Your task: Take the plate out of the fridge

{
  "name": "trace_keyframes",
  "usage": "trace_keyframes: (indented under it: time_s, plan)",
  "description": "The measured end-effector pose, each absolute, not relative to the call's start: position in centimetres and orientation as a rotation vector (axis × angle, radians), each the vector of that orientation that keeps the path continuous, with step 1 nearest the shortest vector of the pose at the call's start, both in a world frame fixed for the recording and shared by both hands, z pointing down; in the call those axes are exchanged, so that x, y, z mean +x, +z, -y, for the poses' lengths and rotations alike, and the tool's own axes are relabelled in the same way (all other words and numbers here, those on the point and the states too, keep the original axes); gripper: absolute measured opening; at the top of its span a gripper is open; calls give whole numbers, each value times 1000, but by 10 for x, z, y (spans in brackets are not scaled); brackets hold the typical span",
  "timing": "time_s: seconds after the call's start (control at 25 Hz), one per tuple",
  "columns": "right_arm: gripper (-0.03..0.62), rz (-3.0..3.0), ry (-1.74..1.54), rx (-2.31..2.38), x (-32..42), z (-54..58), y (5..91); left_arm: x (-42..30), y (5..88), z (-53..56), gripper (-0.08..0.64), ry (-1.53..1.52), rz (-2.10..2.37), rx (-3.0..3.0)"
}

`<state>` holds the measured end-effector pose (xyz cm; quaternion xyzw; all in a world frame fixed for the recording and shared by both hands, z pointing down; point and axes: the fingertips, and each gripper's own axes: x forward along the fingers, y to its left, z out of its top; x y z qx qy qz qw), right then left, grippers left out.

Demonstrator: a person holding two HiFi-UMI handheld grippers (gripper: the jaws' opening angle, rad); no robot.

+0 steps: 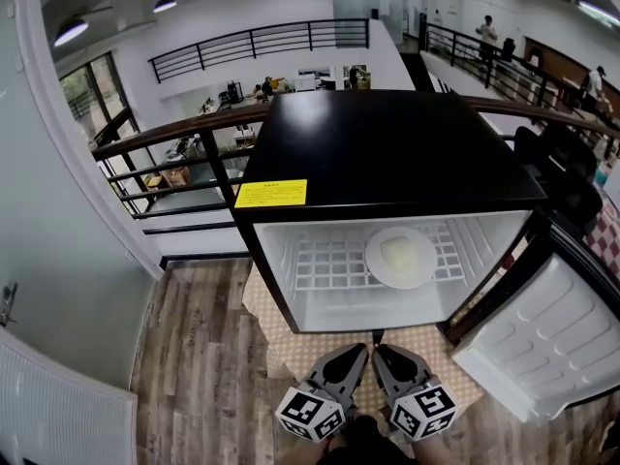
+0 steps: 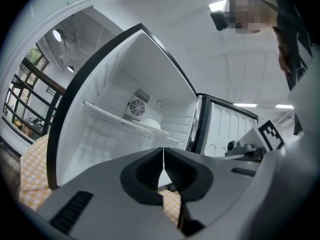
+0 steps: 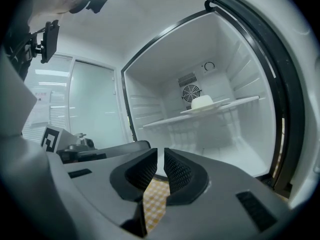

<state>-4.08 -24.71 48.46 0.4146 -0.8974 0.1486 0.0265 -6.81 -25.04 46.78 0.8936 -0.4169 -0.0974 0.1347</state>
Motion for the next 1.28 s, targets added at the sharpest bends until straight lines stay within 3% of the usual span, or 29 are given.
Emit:
trace_keyframes:
  time_s: [0.72, 1.0, 1.12, 1.28]
  plan:
    - [57, 2800, 617, 1318, -32, 307, 479, -58, 462, 305, 14, -303, 1195, 2601]
    - [58, 2834, 911, 1423, -17, 324, 470, -53, 461, 311, 14, -313, 1178, 2608]
    - [132, 2868, 1121, 1456, -7, 334, 457, -53, 461, 313, 14, -317, 1181, 2600]
    - [153, 2870, 1370, 1524, 6, 353, 442, -49, 464, 314, 14, -311, 1177, 2599]
